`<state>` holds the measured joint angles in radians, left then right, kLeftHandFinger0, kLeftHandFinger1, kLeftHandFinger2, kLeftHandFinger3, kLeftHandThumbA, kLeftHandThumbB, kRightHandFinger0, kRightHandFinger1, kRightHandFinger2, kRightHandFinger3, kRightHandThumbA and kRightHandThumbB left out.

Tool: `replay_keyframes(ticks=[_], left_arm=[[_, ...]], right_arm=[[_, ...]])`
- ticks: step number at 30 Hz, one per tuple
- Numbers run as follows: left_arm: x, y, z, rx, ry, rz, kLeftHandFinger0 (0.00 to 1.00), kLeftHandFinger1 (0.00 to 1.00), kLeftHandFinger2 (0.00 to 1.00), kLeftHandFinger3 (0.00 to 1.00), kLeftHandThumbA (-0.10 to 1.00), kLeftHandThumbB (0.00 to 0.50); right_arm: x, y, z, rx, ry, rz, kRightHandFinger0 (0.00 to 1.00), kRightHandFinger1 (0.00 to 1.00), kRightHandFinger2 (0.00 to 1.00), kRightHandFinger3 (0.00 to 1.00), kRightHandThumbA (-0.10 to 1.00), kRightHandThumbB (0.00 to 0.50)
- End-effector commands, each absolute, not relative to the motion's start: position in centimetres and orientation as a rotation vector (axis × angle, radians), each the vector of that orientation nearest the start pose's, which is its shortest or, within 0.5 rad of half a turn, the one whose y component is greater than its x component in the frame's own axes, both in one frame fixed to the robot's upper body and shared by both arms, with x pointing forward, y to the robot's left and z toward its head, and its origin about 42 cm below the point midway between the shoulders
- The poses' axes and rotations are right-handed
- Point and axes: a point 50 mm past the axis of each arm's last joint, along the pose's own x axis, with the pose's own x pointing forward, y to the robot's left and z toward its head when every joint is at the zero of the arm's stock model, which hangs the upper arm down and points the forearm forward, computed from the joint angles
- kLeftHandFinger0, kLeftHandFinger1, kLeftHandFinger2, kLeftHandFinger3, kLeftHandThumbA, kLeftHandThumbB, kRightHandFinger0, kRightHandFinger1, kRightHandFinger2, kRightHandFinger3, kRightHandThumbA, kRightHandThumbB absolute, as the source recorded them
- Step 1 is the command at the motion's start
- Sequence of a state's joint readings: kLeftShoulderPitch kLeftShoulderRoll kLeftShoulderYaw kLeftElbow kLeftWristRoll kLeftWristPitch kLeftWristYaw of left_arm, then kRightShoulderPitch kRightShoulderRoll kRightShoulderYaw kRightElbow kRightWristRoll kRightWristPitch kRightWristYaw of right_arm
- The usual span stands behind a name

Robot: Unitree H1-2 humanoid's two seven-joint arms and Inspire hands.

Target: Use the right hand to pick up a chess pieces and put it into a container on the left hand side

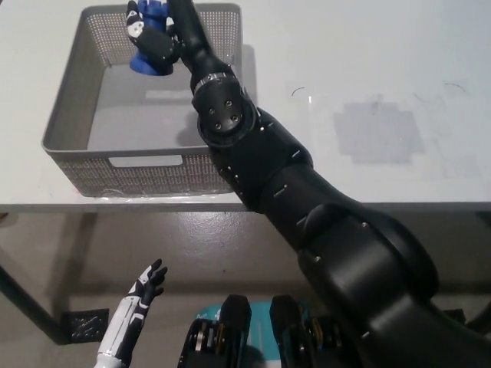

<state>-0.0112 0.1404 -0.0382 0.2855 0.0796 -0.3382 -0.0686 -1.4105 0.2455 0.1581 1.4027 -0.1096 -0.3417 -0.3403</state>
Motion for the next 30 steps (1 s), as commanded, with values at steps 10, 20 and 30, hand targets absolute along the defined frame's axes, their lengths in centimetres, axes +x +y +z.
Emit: replay_keyframes(ticks=[10,20,30], left_arm=[[28.1,25.2,5.6,0.259,-0.094,-0.168,1.00,1.00,1.00,1.00,1.00,0.224],[28.1,25.3,5.6,0.266,-0.084,-0.179,1.00,1.00,1.00,1.00,1.00,0.226],[28.4,25.3,5.9,0.271,-0.085,-0.190,1.00,1.00,1.00,1.00,1.00,0.225]], right_arm=[[54.1,4.4,35.5,-0.454,-0.431,0.291,0.27,0.47,0.54,0.39,-0.10,0.209],[55.0,2.5,34.2,-0.476,-0.322,0.420,0.98,1.00,1.00,1.00,0.22,0.338],[55.7,1.6,35.1,-0.632,-0.327,0.456,1.00,1.00,1.00,1.00,0.92,0.428]])
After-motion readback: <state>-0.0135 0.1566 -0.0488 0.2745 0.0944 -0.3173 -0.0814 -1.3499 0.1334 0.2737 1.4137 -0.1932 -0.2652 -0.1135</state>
